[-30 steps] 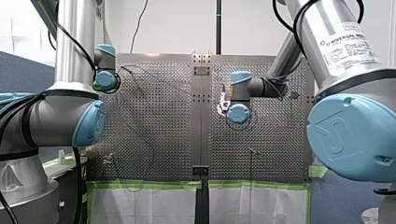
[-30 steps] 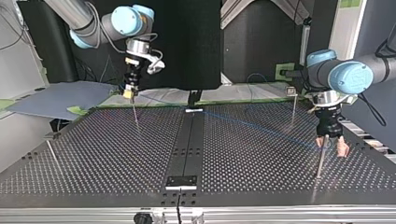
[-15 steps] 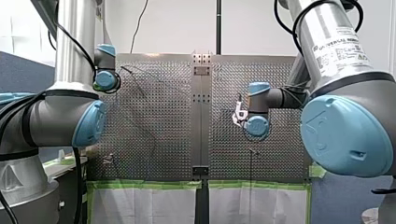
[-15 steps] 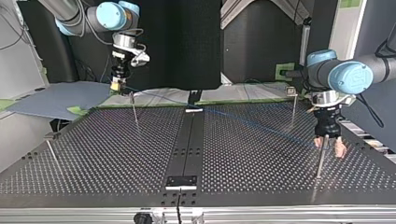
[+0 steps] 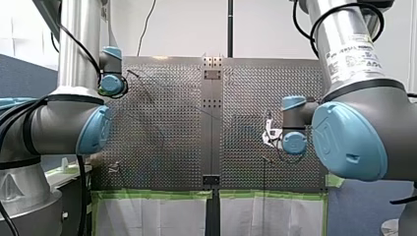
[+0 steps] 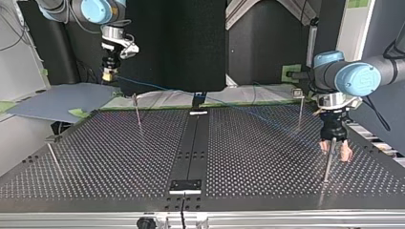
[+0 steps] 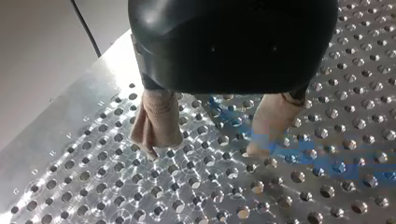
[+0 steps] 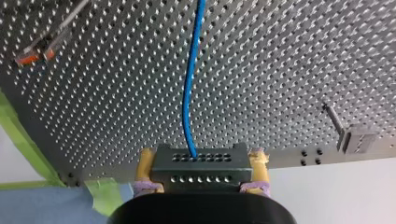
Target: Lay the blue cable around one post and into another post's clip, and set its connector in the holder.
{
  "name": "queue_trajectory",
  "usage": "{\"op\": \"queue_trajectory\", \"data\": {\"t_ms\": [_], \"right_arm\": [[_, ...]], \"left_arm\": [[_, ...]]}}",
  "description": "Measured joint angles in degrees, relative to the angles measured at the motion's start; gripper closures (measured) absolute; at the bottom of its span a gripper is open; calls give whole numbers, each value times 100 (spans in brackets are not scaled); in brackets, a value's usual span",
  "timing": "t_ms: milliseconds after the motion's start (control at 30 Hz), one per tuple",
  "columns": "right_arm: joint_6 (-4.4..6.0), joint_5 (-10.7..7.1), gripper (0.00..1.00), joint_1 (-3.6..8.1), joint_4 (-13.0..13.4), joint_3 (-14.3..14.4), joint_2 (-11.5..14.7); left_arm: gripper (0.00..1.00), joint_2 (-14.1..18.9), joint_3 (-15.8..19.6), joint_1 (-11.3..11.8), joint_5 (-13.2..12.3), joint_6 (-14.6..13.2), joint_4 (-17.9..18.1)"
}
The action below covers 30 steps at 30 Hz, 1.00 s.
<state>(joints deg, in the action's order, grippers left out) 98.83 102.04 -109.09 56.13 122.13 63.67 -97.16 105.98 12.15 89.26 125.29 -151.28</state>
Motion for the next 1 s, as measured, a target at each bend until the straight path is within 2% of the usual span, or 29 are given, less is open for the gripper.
{"op": "queue_trajectory", "data": {"t_ms": [167, 367, 533, 700, 867, 1000], "right_arm": [[-100, -291, 100, 290, 13, -156, -90], [-170, -645, 100, 605, 11, -490, -351], [-157, -914, 100, 673, 164, -668, -429], [-171, -1148, 100, 668, 195, -691, -571], [-228, -1182, 100, 684, 55, -693, -844], [-235, -1112, 100, 710, -7, -692, -935]], "left_arm": [[0, 1, 0, -9, -37, 25, 1], [0, 0, 0, -12, -68, 44, 7], [0, 1, 0, -13, -71, 47, 9], [0, 1, 0, -13, -73, 48, 10], [0, 1, 0, -13, -72, 48, 10], [0, 1, 0, -13, -74, 48, 9]]}}
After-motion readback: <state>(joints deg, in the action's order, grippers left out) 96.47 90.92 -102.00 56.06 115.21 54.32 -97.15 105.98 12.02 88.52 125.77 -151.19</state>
